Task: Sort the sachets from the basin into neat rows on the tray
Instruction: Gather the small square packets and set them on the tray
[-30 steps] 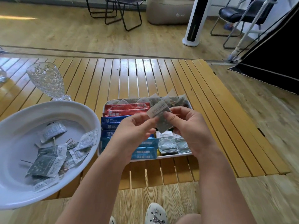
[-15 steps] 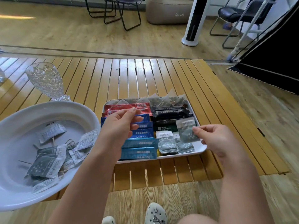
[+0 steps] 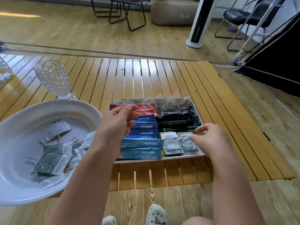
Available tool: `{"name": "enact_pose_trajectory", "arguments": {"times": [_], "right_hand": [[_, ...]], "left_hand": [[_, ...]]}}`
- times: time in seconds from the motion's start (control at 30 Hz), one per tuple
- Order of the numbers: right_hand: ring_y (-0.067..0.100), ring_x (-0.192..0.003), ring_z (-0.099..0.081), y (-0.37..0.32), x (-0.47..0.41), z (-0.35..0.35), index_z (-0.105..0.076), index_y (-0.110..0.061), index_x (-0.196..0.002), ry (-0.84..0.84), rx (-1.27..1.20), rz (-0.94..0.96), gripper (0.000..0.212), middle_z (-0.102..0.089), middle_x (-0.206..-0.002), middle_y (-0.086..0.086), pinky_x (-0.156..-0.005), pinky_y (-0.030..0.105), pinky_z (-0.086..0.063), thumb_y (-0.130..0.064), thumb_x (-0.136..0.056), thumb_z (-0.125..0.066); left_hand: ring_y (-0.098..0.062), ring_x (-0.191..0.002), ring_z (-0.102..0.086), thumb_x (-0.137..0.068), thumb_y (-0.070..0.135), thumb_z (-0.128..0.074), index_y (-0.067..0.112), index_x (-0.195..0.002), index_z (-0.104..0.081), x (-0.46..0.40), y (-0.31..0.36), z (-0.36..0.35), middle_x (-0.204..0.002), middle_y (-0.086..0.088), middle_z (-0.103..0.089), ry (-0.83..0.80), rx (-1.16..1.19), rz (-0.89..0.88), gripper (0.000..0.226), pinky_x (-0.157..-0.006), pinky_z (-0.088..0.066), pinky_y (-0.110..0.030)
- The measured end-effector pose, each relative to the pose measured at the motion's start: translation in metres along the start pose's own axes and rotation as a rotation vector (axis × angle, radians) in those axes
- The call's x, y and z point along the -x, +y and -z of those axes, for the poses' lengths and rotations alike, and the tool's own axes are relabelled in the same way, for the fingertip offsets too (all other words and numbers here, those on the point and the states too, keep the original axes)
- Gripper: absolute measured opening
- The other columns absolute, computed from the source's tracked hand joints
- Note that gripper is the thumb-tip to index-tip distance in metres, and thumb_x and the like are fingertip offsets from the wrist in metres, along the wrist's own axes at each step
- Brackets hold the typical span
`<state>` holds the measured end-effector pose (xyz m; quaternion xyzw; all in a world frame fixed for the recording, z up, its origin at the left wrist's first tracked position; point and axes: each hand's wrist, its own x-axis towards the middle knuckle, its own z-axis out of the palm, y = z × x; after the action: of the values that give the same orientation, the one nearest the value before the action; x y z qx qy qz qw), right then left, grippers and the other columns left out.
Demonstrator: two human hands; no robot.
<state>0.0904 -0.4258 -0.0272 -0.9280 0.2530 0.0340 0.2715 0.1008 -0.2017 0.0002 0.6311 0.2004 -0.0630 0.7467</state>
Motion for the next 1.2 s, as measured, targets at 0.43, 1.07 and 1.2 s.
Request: {"name": "enact_pose_trajectory", "arguments": {"times": [0.43,1.07,1.2], "right_hand": [[0.001,-0.076,-0.06,-0.125,0.109,-0.087,-0.069,-0.027,-0.093,-0.348,-0.253,0.755,0.006,-0.066,-0.083,-0.013,-0.068,0.018,-0.05,-0.026,-0.089,-0.065],[0.009,-0.125,-0.044,-0.167,0.125,-0.139,-0.053,-0.032,-0.132,-0.331,0.004,0.802,0.049,-0.057,-0.131,-0.013,-0.105,0.033,-0.017,-0.038,-0.085,-0.066],[0.002,-0.097,-0.063,-0.17,0.115,-0.124,-0.064,-0.026,-0.112,-0.431,-0.491,0.643,0.024,-0.069,-0.103,-0.013,-0.089,0.03,-0.053,-0.03,-0.089,-0.067]], "left_hand": [[-0.02,-0.09,-0.063,-0.077,0.024,-0.076,0.013,-0.103,-0.068,0.006,0.018,0.174,-0.099,-0.004,-0.069,0.167,-1.401,0.267,0.03,-0.076,-0.051,-0.028],[-0.019,-0.072,-0.065,-0.072,0.019,-0.081,0.021,-0.077,-0.067,-0.004,0.007,0.192,-0.072,0.002,-0.07,0.186,-0.898,-0.142,0.015,-0.067,-0.05,-0.036],[-0.019,-0.077,-0.069,-0.075,0.017,-0.081,0.021,-0.082,-0.07,-0.002,0.015,0.181,-0.074,0.001,-0.073,0.157,-0.606,-0.266,0.014,-0.076,-0.056,-0.038]]}}
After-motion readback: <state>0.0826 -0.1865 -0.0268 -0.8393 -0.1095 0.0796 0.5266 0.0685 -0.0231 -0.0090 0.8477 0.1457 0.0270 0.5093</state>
